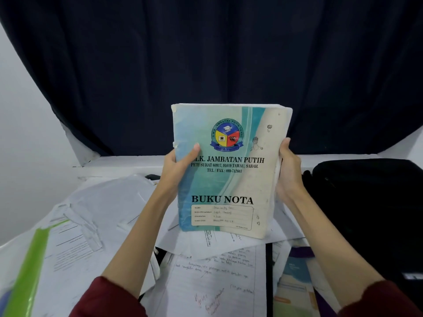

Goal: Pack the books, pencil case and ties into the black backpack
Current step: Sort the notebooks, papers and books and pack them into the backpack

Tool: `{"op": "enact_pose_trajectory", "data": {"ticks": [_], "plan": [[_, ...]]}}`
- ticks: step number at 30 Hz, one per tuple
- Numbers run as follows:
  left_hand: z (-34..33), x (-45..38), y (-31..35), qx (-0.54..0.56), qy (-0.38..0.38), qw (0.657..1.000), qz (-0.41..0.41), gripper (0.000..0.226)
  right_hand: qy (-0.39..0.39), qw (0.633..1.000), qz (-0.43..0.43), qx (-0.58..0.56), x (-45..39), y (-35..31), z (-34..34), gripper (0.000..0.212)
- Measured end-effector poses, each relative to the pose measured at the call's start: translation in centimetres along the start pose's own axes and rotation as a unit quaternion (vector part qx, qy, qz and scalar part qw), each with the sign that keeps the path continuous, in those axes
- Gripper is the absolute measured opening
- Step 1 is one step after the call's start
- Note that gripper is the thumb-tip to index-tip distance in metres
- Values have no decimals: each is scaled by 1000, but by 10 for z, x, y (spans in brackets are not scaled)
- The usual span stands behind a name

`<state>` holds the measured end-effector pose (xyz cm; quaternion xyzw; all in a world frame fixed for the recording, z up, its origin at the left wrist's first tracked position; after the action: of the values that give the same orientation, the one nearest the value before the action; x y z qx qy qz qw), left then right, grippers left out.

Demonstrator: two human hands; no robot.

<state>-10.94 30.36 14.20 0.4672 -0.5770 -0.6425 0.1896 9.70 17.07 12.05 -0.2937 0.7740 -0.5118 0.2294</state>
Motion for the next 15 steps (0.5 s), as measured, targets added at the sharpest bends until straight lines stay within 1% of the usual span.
{"op": "enact_pose_trajectory", "data": {"ticks": [2, 5, 10, 12, 13, 15], "plan": [[-1, 3, -2, 16, 9, 1000, 2, 19, -17, 999, -20, -30, -1, 4, -3, 52], [2, 7, -3, 18, 28, 999, 0, 16, -42, 995, -45, -84, 4, 7, -10, 56], [5, 12, -7, 14, 37, 999, -5, 17, -93, 983, -78, -137, 3, 8, -9, 39], [5, 13, -10, 19, 18, 1000, 17, 18, -96, 987, -68, -109, 3, 3, -3, 37], [5, 14, -14, 18, 4, 999, 33, 21, -93, 992, -52, -74, 4, 1, 0, 37], [6, 17, -22, 11, -21, 998, 57, 32, -81, 996, -26, 13, 10, 5, 7, 50]]}}
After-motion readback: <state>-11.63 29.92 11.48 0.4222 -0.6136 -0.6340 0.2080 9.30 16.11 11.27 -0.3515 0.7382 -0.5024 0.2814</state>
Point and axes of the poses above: each hand's wrist, its own x-axis away from the middle knuckle, its own z-axis out of the back of the hand, y = z × x, the point moved 8 cm from there along -x, towards the middle knuckle, and after that the axes turned 5 degrees about -z, right-handed, at the moved point
